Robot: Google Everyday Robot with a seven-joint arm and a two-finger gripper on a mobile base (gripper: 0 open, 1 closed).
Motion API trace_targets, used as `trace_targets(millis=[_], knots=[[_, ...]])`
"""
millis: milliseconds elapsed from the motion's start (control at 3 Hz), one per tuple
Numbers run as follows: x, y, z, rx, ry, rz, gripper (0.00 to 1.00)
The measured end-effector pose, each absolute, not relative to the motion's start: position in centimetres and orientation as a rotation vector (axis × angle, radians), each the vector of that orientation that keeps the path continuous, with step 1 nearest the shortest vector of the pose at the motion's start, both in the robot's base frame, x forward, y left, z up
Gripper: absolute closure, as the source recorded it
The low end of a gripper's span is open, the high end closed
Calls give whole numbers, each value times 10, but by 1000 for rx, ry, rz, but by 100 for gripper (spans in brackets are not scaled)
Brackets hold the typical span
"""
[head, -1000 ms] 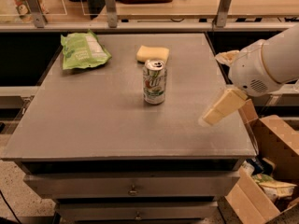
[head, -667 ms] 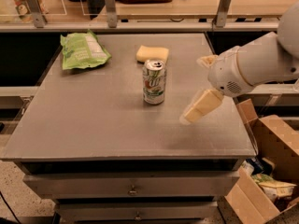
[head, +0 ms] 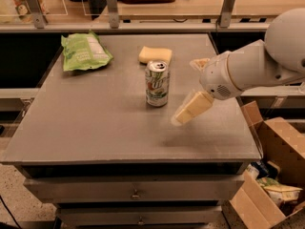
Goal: Knock 7up can over
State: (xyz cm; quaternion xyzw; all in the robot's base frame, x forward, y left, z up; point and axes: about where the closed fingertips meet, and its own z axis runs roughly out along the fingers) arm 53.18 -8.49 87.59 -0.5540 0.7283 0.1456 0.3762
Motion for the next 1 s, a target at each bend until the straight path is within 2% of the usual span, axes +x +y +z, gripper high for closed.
trace_targets(millis=[333,1000], knots=[[535,-84,870,-1392,1846,433,0],[564,-73,853,-1146,1707,708,0]])
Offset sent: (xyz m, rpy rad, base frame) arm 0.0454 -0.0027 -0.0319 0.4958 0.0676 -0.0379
